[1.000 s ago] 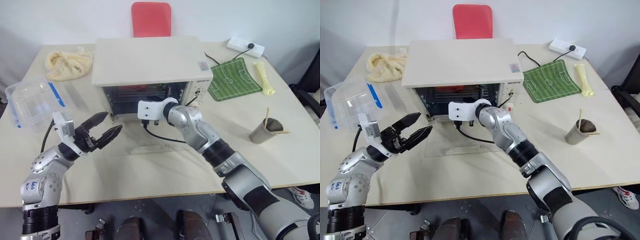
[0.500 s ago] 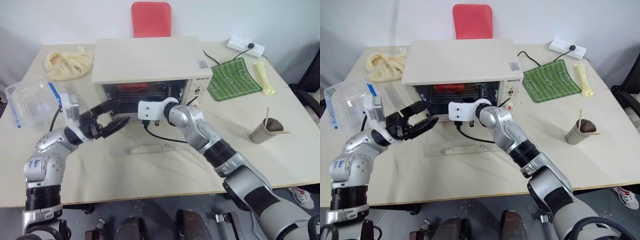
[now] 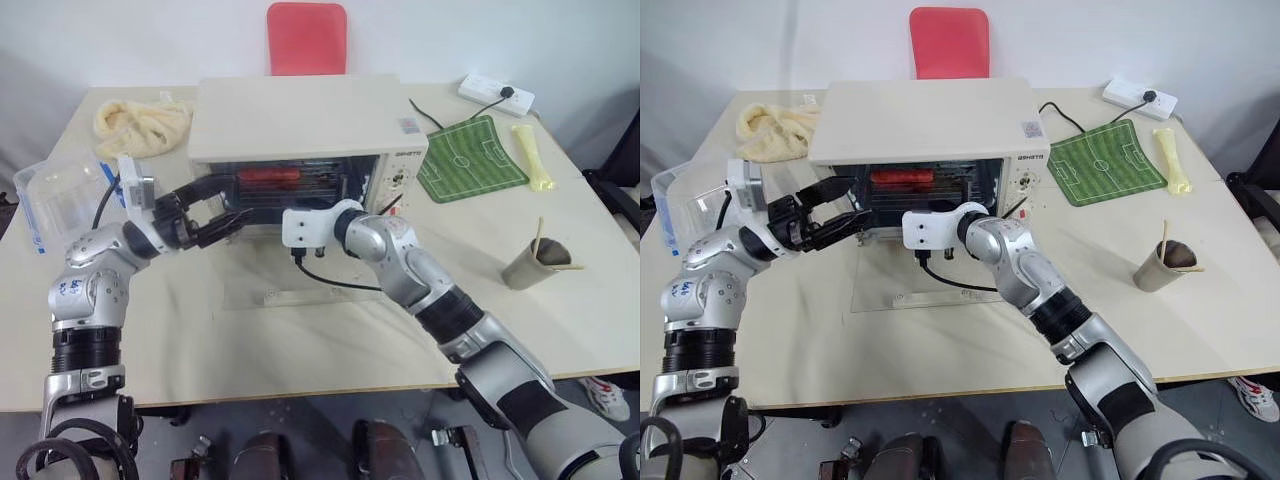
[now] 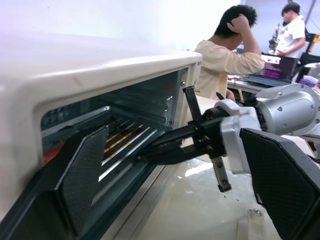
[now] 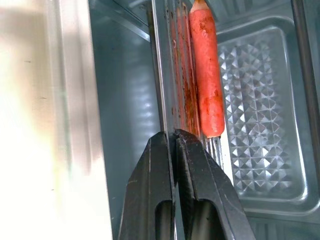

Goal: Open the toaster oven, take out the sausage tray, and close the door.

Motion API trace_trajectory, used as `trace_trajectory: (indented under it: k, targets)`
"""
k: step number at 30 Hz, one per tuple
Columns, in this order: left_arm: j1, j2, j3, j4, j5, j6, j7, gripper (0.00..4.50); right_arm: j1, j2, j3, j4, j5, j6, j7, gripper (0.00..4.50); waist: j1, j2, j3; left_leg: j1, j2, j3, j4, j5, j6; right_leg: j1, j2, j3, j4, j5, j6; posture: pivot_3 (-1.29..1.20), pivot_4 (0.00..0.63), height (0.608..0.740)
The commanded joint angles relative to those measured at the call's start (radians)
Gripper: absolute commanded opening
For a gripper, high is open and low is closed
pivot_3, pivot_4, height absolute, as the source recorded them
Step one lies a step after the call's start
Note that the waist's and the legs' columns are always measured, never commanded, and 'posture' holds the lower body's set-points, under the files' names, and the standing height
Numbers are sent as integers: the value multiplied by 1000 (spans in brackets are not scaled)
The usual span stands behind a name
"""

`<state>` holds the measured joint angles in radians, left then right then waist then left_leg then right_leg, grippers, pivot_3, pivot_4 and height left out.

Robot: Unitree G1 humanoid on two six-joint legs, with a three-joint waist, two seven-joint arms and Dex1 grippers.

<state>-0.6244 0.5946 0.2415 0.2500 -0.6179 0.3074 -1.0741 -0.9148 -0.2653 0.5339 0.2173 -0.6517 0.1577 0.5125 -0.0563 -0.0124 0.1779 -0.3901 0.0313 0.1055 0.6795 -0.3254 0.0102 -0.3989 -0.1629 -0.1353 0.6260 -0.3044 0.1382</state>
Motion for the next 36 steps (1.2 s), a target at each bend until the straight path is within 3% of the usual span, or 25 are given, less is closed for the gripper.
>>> trace_trajectory:
  k: [1,16,27,36]
  targets:
    - [-30,2,6,16,18,-25,4,4500,14,-9,-9,-121,-25,4,14,20,0,0,0,0,0,0,0,0,0,0,0,0,0,0,0,0,150,740]
    - [-78,6,-3,104,50,-58,-9,4500,173,-19,-29,-407,-99,86,82,20,3,0,0,0,0,0,2,0,0,0,0,0,0,0,0,0,150,740]
    - [-103,7,-4,144,66,-62,-17,4500,280,-97,-31,-522,-141,4,77,20,10,0,0,0,0,0,2,0,0,0,0,0,0,0,0,0,150,740]
    - [-98,17,6,153,66,-57,-24,4500,327,-110,-76,-577,-43,-21,131,20,26,0,0,0,0,1,3,0,0,0,0,0,0,0,0,0,150,740]
